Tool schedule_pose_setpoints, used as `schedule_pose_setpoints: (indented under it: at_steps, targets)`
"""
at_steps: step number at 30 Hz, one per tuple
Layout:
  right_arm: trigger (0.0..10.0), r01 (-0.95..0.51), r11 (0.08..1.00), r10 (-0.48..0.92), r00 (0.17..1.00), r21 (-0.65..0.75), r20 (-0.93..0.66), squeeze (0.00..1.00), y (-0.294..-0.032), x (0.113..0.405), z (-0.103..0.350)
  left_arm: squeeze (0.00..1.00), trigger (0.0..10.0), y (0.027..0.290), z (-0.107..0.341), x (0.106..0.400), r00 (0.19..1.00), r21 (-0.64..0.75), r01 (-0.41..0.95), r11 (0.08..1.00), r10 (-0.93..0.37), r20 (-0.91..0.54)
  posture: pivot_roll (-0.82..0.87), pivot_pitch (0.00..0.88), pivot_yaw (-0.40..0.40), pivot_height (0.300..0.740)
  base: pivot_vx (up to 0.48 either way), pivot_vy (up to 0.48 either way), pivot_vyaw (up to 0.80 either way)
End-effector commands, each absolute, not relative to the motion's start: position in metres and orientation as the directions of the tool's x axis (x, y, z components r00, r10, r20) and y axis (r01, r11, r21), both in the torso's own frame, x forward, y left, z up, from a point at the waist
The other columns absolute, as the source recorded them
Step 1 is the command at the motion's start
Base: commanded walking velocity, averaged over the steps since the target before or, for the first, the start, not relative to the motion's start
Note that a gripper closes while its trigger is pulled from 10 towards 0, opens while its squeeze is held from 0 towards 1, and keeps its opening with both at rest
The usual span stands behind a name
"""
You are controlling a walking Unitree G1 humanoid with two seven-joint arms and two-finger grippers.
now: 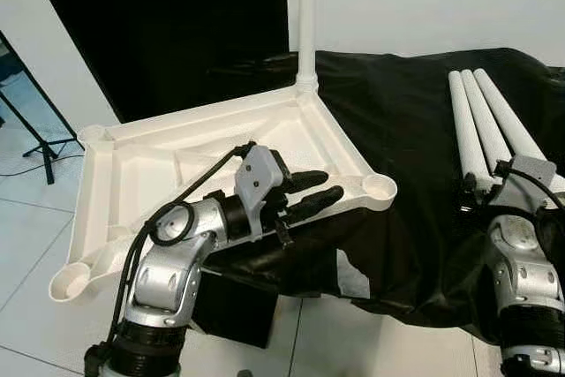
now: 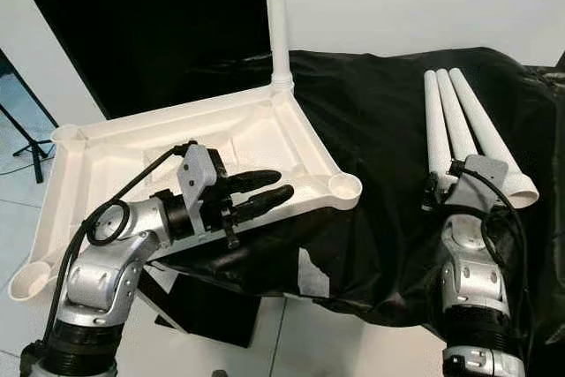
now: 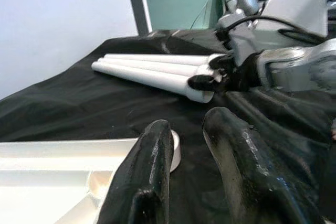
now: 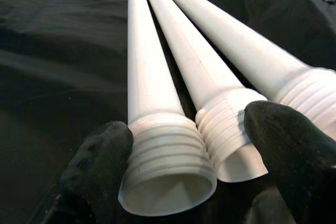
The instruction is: Building children table
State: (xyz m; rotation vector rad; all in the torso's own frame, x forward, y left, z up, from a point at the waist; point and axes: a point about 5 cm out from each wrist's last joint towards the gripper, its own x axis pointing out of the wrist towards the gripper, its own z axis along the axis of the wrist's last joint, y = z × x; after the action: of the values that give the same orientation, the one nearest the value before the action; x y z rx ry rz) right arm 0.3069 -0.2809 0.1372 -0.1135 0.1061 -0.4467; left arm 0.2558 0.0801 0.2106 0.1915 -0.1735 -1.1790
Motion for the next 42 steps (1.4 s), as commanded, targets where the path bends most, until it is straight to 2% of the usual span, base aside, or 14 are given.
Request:
schedule_pose_setpoints:
  at_steps: [1,8,16,27,42]
  targets:
    - [10.0,0.418,0.9,-0.431,0.896,-0.125,-0.106,0.0,-0.283,0.307,0.131,0.0,10.0,0.083,0.212,0.259,0.47,0.228,0.852,0.471,-0.88,0.06,0.02,0.0,0.0,0.74,0.0,0.0,0.0]
    - [10.0,0.332,0.933,-0.35,0.928,-0.139,-0.132,0.0,-0.285,0.323,0.131,0.0,10.0,0.081,0.214,0.256,0.475,0.22,0.851,0.478,-0.877,0.067,0.03,0.0,-0.015,0.74,0.0,0.0,0.0]
    - [10.0,0.23,0.966,-0.248,0.95,-0.116,-0.188,0.0,-0.266,0.336,0.122,0.0,10.0,0.079,0.212,0.252,0.498,0.2,0.842,0.502,-0.864,0.071,0.04,0.0,-0.038,0.74,0.0,0.0,0.0]
    - [10.0,0.203,0.976,-0.216,0.949,-0.079,-0.228,0.0,-0.257,0.34,0.109,0.0,10.0,0.08,0.212,0.25,0.517,0.189,0.833,0.52,-0.853,0.066,0.06,0.0,-0.037,0.74,0.0,0.0,0.0]
    - [10.0,0.266,0.964,-0.261,0.942,-0.007,-0.211,0.0,-0.253,0.349,0.104,0.0,10.0,0.083,0.215,0.252,0.518,0.202,0.831,0.517,-0.854,0.057,0.07,0.0,0.007,0.74,0.0,0.0,0.0]
